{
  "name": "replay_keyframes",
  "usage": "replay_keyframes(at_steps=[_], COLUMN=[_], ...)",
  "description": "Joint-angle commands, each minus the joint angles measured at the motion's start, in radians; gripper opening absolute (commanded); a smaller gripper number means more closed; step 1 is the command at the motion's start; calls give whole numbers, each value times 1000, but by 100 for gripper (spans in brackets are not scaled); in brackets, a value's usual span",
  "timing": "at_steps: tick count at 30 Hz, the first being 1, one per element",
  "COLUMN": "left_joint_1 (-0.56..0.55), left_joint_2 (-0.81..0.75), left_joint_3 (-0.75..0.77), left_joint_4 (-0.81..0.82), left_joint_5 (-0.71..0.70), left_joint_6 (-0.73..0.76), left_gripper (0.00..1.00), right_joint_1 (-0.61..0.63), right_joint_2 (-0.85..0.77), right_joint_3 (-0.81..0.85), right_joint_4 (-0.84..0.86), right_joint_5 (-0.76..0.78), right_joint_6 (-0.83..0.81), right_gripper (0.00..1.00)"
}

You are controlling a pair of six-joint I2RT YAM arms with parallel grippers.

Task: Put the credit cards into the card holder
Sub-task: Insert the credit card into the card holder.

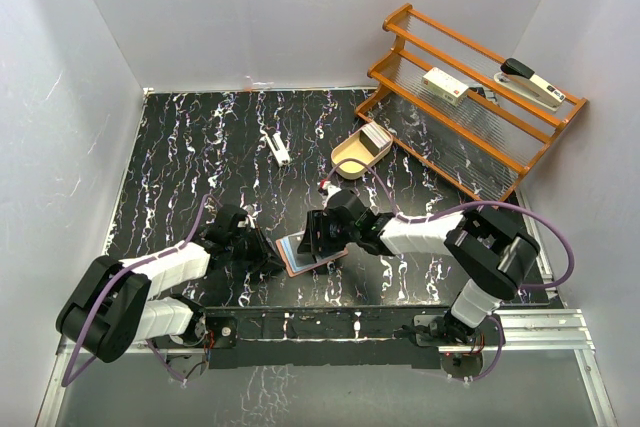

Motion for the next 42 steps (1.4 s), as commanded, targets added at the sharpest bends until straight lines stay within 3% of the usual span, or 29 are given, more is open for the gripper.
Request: replay_keyframes(at_steps=[1, 7, 12, 22, 32, 42], left_joint_1=[0, 1, 1, 0, 1, 1], left_joint_2=[-3, -15, -15, -18, -24, -71], left_joint_3=[3, 3, 7, 4, 50, 125], left_joint_4=[-13, -31, -29, -30, -106, -293], left_joint_5=[9, 1, 1, -1, -22, -113], left_joint_6=[15, 23, 21, 22, 67, 114], left_gripper=[0, 0, 0, 0, 0, 0], right_joint_1=[11, 10, 10, 11, 12, -8], right_joint_2=[2, -55, -35, 43, 30, -37], right_joint_3=[20, 72, 79, 78, 89, 229], right_joint_4=[28, -94, -95, -28, 16, -266], right_joint_5=[-33, 77, 101, 16, -116, 37], right_joint_6=[-39, -73, -68, -71, -127, -248], right_gripper=[49, 54, 56, 58, 50, 55])
